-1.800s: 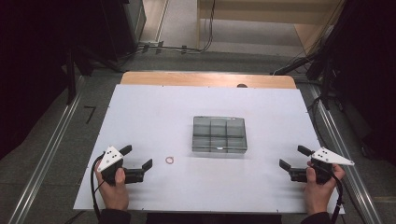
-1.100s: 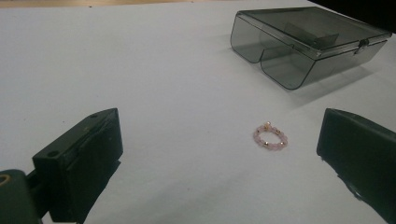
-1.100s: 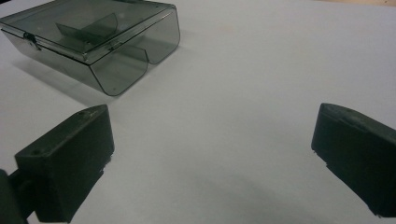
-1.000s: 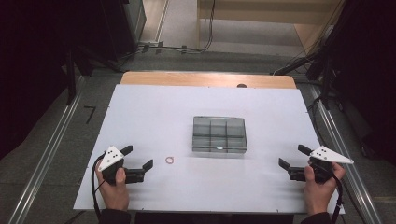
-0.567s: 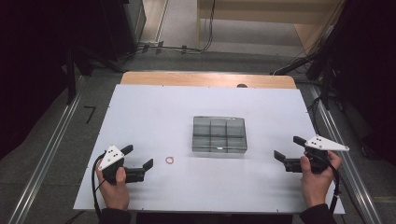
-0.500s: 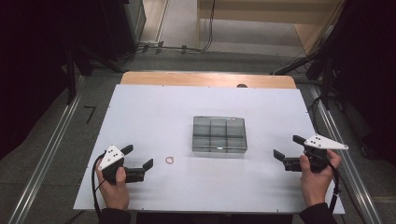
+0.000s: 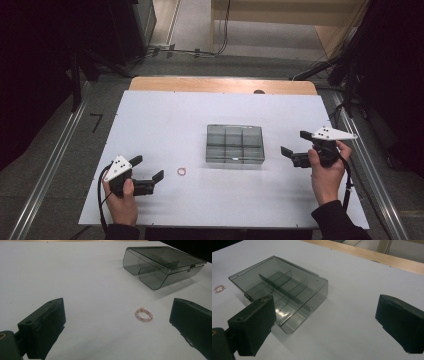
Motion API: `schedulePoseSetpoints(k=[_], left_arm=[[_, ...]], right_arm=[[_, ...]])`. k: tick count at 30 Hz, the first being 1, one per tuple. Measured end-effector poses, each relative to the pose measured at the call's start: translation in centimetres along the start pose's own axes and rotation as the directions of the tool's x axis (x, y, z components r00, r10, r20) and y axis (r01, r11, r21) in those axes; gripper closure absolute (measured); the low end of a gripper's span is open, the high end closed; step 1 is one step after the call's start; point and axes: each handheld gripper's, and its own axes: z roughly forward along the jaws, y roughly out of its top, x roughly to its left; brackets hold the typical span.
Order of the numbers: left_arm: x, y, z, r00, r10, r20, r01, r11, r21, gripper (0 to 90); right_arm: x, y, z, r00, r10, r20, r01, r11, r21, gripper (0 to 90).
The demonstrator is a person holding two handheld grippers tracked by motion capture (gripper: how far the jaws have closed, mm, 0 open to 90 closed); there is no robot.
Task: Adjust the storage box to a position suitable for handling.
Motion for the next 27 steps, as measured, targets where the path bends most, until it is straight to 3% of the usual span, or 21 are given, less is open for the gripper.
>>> schedulePoseSetpoints(k=[11,13,14,17,18,21,22,23,24,27], left_arm=[[0.0,0.0,0.1,1.0000,0.000,0.006,0.000,1.0000,0.001,0.5],[0.0,0.0,0.1,1.0000,0.000,0.007,0.000,1.0000,0.002,0.5],[0.0,0.0,0.1,1.0000,0.000,0.006,0.000,1.0000,0.004,0.5],[0.0,0.0,0.1,1.0000,-0.001,0.008,0.001,1.0000,0.002,0.5],[0.1,0.0,0.1,1.0000,-0.002,0.008,0.002,1.0000,0.002,0.5],[0.1,0.0,0.1,1.0000,-0.002,0.009,0.002,1.0000,0.003,0.5],[0.1,0.1,0.1,1.0000,-0.002,0.009,0.001,1.0000,0.003,0.5],[0.1,0.1,0.1,1.0000,-0.001,0.008,0.001,1.0000,0.003,0.5],[0.1,0.1,0.1,1.0000,-0.001,0.009,0.001,1.0000,0.003,0.5],[0.1,0.1,0.2,0.9999,0.000,0.010,0.000,1.0000,0.004,0.5]], right_arm=[[0.5,1.6,2.6,0.9994,-0.019,-0.030,0.021,0.999,0.046,3.4],[0.4,2.0,3.0,0.9983,-0.024,-0.054,0.026,0.998,0.051,6.5],[0.5,2.4,3.4,0.9973,-0.026,-0.069,0.030,0.998,0.058,12.6],[0.6,2.8,3.9,0.9970,-0.025,-0.073,0.030,0.997,0.065,16.7],[0.7,3.2,4.4,0.9967,-0.031,-0.075,0.037,0.996,0.078,23.2],[0.8,3.8,4.9,0.9963,-0.039,-0.076,0.046,0.995,0.093,29.3],[0.8,4.3,5.5,0.9949,-0.039,-0.093,0.048,0.994,0.103,37.8],[0.8,4.3,5.5,0.9949,-0.039,-0.093,0.048,0.994,0.103,37.8],[0.7,4.9,6.1,0.9931,-0.044,-0.108,0.057,0.991,0.120,45.4],[0.5,5.6,7.2,0.9903,-0.042,-0.133,0.062,0.988,0.145,56.7]])
